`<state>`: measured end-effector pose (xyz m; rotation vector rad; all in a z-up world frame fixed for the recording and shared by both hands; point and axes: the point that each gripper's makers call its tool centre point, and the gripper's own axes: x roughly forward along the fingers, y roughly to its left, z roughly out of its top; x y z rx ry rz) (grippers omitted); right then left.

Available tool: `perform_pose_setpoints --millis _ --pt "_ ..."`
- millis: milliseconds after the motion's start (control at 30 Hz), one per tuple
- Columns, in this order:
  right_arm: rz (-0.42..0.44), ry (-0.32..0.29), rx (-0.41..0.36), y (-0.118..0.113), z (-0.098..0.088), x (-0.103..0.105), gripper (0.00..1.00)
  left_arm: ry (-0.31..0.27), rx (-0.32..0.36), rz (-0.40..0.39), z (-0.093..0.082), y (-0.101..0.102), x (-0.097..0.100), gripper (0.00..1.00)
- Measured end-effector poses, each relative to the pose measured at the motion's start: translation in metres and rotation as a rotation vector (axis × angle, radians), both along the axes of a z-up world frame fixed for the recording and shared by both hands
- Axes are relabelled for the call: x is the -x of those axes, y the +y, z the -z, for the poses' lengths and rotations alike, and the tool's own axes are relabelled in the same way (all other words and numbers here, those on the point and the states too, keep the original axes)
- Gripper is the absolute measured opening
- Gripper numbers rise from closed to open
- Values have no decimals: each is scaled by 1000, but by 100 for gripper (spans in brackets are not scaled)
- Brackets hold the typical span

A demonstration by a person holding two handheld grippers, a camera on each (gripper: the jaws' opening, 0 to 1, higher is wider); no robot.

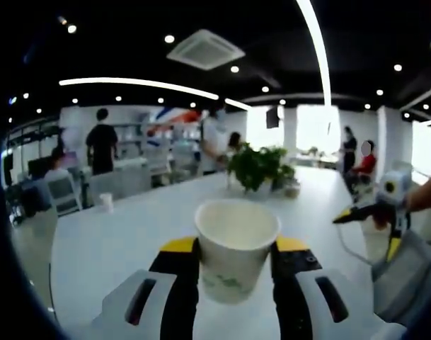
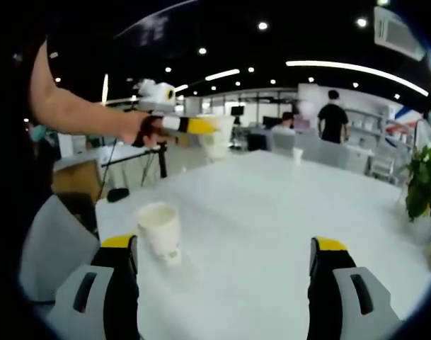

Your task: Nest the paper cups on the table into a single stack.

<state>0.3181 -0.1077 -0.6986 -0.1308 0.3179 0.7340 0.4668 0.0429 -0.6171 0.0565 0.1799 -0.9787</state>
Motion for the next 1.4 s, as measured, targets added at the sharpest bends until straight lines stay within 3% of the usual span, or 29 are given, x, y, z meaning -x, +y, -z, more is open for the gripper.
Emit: perform_pose_setpoints --millis 533,900,1400 --pt "-12 -6 -3 5 -2 2 100 -35 26 27 -14 -7 28 36" --pt "-4 -5 -6 1 -4 5 100 -29 2 81 -11 -14 64 36" --pt "9 5 -12 -4 0 9 100 -5 77 88 -15 -11 91 36"
